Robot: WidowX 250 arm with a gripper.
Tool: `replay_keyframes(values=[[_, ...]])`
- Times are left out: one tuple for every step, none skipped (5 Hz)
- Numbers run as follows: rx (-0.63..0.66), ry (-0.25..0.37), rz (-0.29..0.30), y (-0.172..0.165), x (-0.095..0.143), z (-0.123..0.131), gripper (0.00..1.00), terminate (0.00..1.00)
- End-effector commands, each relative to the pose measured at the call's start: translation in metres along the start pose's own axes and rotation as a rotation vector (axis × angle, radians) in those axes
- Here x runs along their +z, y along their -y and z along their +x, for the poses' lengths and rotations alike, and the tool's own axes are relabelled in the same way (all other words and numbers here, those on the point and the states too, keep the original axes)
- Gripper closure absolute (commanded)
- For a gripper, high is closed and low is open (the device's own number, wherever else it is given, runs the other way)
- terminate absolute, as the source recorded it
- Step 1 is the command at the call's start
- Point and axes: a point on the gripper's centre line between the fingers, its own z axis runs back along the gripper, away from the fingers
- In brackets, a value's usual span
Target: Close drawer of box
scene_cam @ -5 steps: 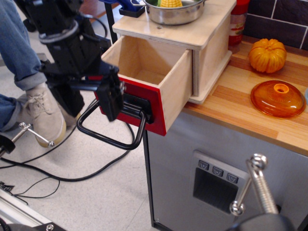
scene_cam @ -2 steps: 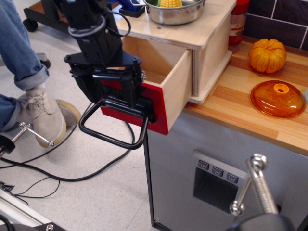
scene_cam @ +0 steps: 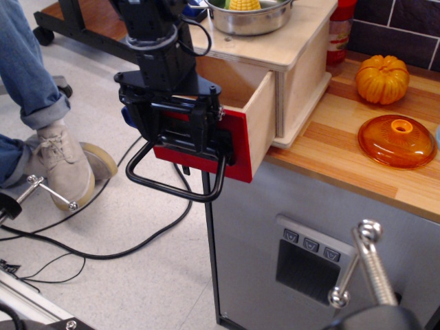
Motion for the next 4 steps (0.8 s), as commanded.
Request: replay_keyframes(values=[[0.008,0.132,0.022,-0.004,0.029,0.056,0.0,0.0],[-0.004,0.16,0.048,-0.004,0.021,0.066,0.0,0.0],[-0.011,0.179,0.056,-0.003,0.018,0.074,0.0,0.0],[-0.004,0.189,0.067,-0.002,0.016,0.076,0.0,0.0]])
